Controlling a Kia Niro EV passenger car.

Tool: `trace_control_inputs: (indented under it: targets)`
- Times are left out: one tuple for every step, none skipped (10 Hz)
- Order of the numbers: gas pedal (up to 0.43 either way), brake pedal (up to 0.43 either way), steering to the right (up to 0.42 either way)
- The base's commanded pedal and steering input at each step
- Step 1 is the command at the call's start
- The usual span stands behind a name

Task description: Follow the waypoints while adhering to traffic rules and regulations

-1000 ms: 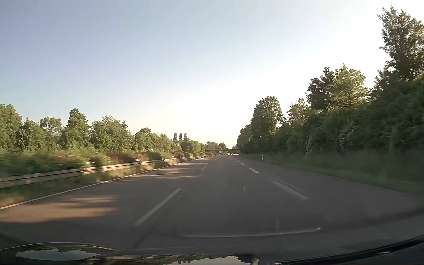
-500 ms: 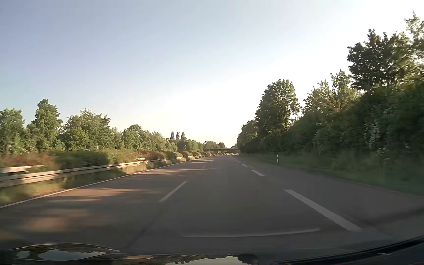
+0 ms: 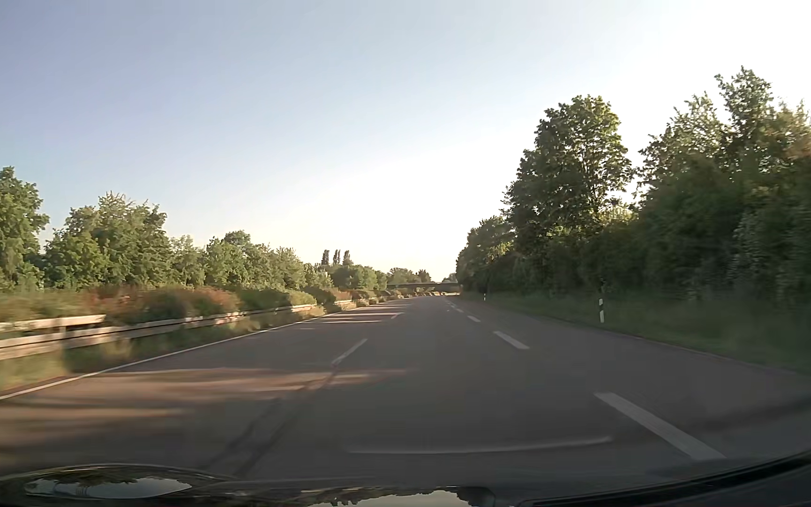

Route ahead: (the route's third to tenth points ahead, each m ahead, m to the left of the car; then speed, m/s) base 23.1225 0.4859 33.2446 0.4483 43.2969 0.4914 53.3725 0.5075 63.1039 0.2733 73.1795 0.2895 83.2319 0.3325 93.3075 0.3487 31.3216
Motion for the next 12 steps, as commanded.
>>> trace_control_inputs:
  targets:
    - [0.280,0.000,0.000]
    - [0.280,0.000,0.000]
    - [0.280,0.000,0.000]
    - [0.280,0.000,0.000]
    - [0.280,0.000,0.001]
    - [0.280,0.000,0.001]
    - [0.280,0.000,0.001]
    - [0.280,0.000,0.001]
    - [0.280,0.000,0.001]
    - [0.280,0.000,0.000]
    - [0.280,0.000,0.000]
    - [0.280,0.000,0.000]
